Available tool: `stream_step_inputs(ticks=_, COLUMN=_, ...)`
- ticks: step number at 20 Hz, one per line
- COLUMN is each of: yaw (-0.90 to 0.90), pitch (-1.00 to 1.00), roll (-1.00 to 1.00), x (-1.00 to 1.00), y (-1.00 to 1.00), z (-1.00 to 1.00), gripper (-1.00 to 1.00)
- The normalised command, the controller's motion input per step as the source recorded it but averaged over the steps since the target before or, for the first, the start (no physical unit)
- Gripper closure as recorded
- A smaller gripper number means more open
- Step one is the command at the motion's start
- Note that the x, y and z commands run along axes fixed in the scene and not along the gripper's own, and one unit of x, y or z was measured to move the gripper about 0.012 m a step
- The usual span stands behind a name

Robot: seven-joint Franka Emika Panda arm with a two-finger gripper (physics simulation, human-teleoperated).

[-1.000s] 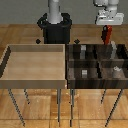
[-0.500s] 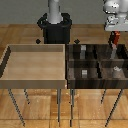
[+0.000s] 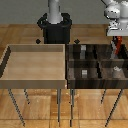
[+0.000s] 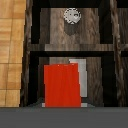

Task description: Place the box of cereal into the appropriate compartment.

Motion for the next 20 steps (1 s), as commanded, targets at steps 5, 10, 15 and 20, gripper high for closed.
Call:
stream_step_inputs(ticks=5, yaw=0.0, pitch=0.0, roll=0.0, x=0.0, y=0.0, z=0.0, gripper=1.0)
stream_step_inputs(ticks=10, yaw=0.0, pitch=0.0, roll=0.0, x=0.2, y=0.0, z=-0.4, gripper=1.0)
stream_step_inputs(ticks=15, yaw=0.0, pitch=0.0, roll=0.0, x=0.0, y=0.0, z=-1.0, gripper=1.0)
stream_step_inputs(ticks=20, yaw=0.0, pitch=0.0, roll=0.0, x=0.0, y=0.0, z=-0.2, gripper=-1.0)
